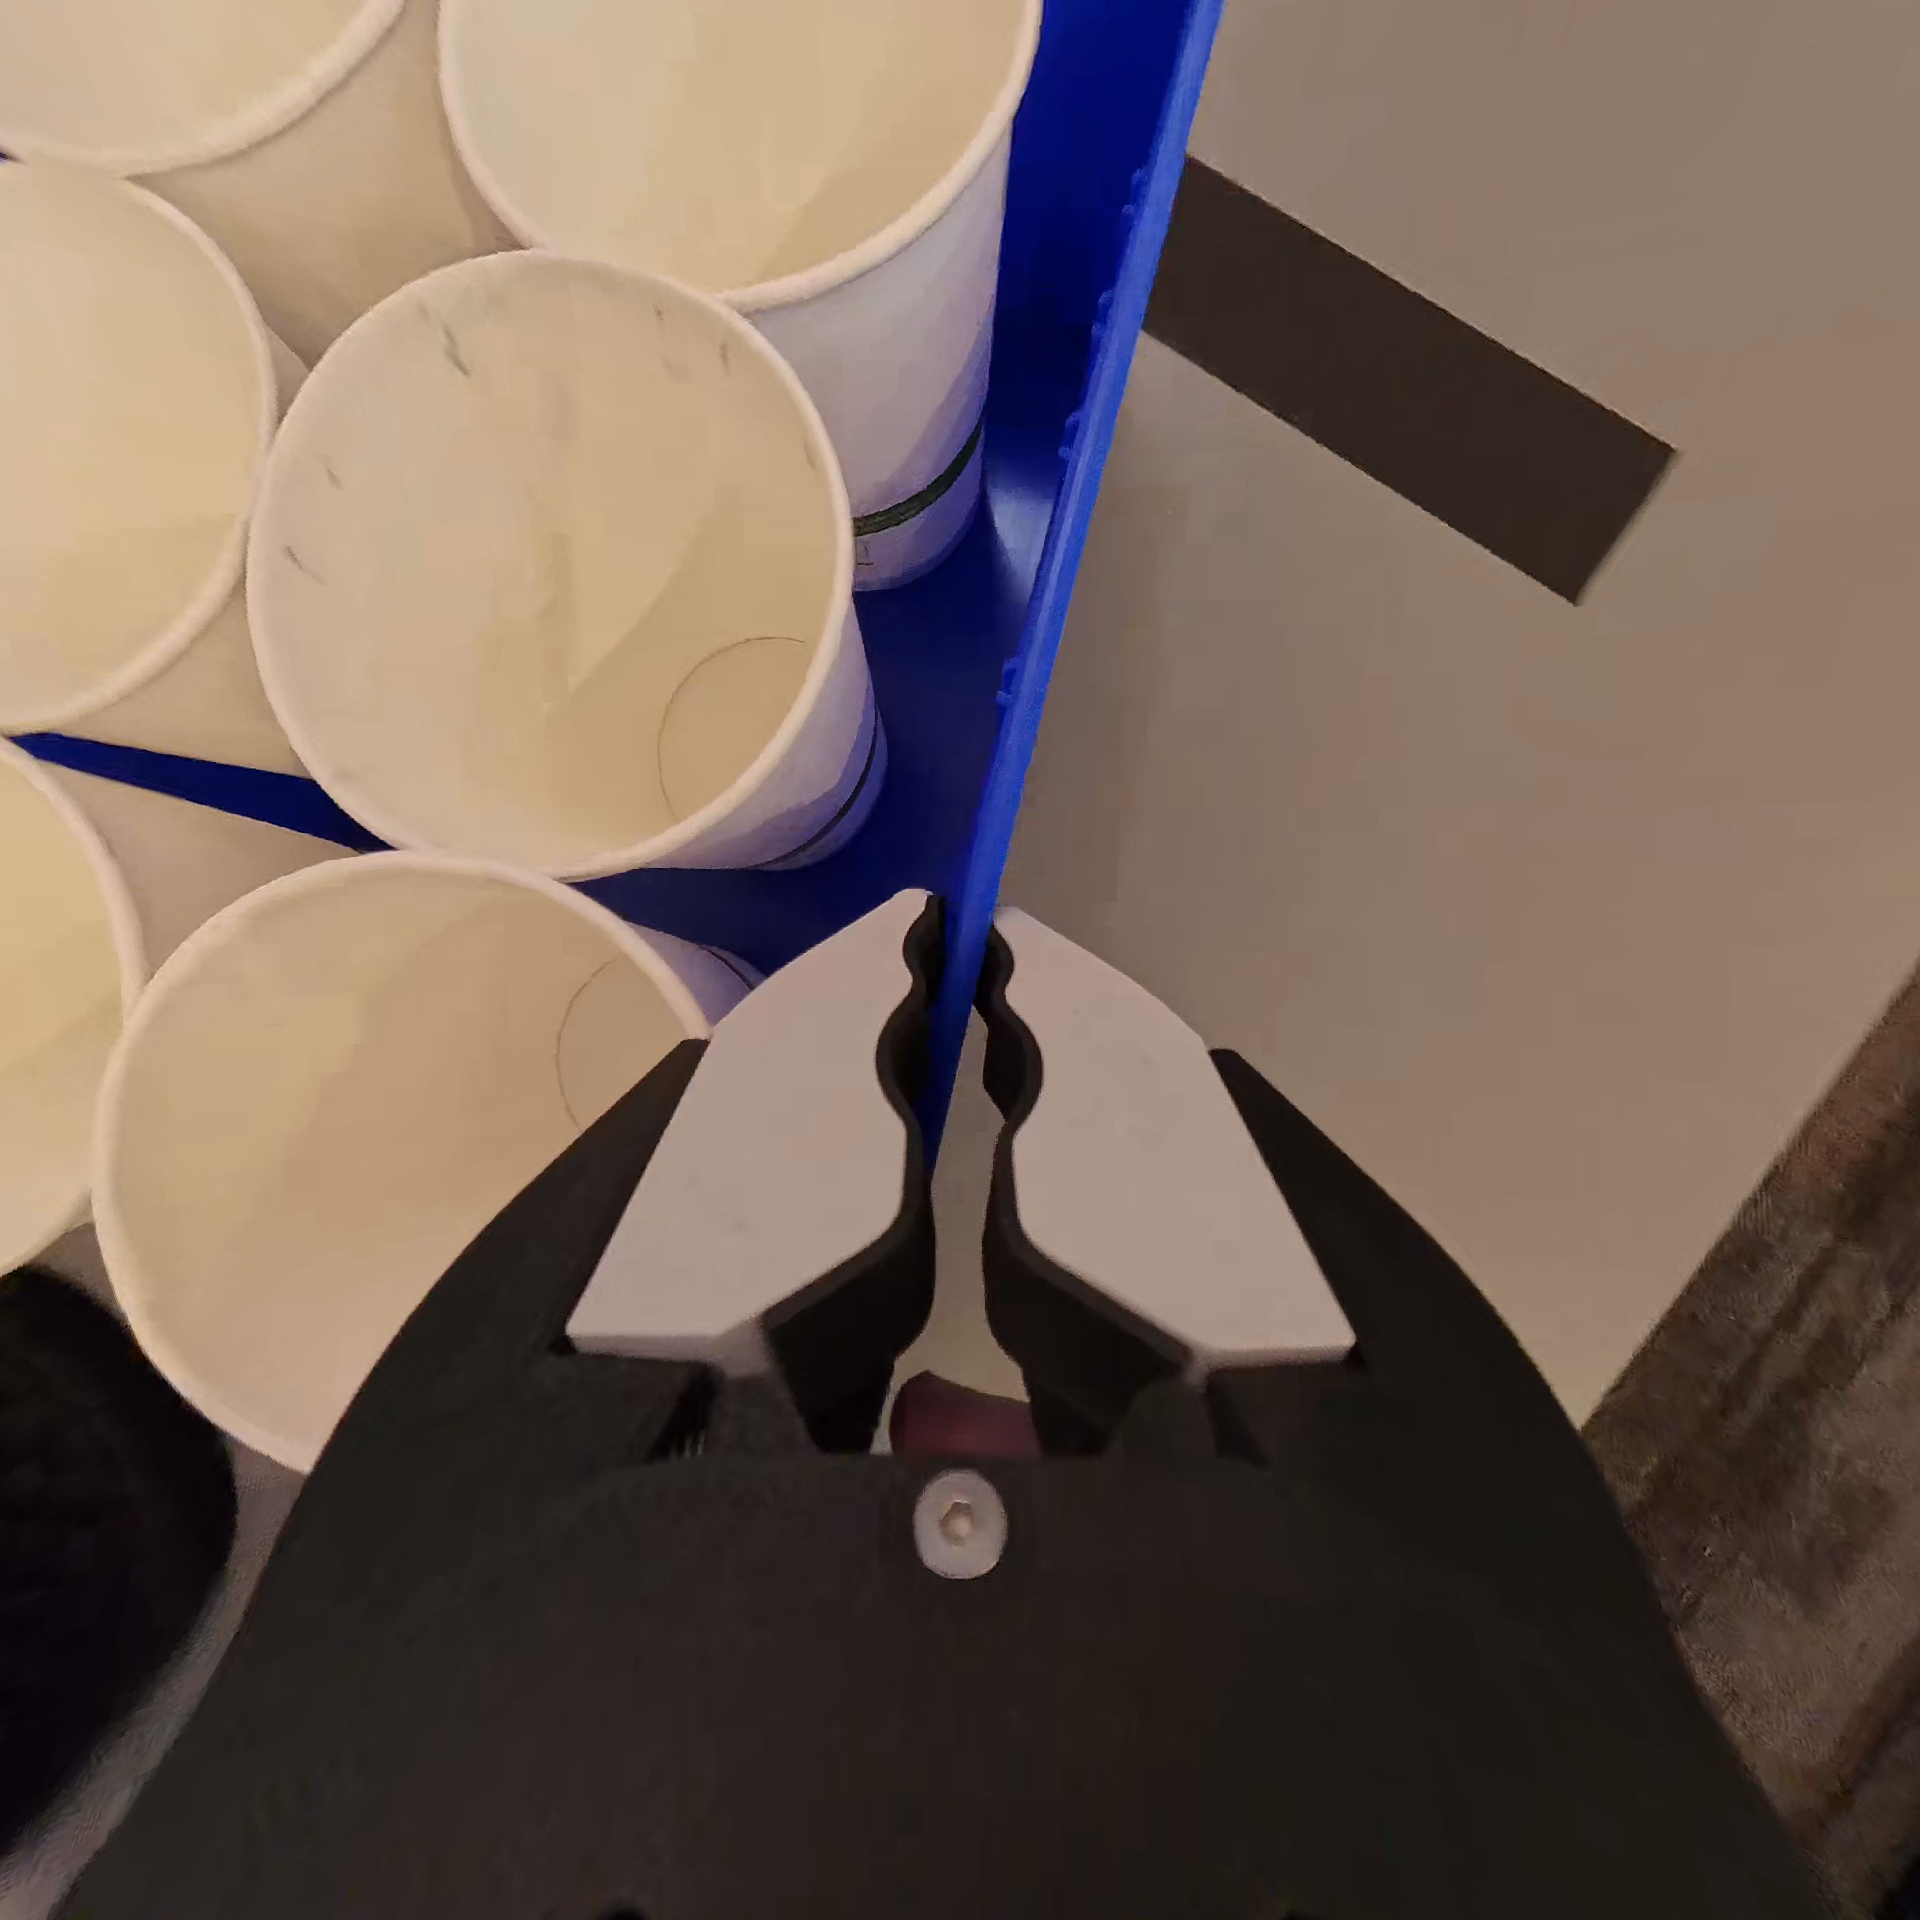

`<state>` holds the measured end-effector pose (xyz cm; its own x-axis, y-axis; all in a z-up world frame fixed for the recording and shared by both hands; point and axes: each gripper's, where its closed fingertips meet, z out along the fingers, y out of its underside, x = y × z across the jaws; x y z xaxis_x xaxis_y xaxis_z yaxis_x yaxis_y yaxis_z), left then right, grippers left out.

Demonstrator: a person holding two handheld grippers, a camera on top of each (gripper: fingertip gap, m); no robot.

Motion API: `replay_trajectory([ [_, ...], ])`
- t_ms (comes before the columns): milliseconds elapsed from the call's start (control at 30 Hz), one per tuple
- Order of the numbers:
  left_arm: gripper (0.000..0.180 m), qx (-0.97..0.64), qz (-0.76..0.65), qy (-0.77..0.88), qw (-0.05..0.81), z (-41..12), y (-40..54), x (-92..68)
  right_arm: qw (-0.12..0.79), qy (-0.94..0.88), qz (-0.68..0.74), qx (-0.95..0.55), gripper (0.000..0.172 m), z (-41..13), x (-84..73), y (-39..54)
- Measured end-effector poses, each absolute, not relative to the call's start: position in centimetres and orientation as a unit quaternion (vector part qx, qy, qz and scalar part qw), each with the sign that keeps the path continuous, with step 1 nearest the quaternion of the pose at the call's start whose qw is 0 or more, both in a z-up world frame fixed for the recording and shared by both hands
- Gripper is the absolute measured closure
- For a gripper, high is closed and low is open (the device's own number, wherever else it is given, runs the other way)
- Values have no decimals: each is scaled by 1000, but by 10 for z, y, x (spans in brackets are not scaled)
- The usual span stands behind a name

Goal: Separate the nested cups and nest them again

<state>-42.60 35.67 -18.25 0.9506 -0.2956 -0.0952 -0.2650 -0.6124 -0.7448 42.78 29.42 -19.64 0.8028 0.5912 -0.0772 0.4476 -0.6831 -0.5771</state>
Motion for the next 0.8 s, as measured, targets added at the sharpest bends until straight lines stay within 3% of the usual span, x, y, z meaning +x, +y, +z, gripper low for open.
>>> replay_trajectory([
  [800, 175, -894, -20, 157, 419, -178, 357, -424, 130, -669, 155, -715, 167, -198, 317, 292],
])
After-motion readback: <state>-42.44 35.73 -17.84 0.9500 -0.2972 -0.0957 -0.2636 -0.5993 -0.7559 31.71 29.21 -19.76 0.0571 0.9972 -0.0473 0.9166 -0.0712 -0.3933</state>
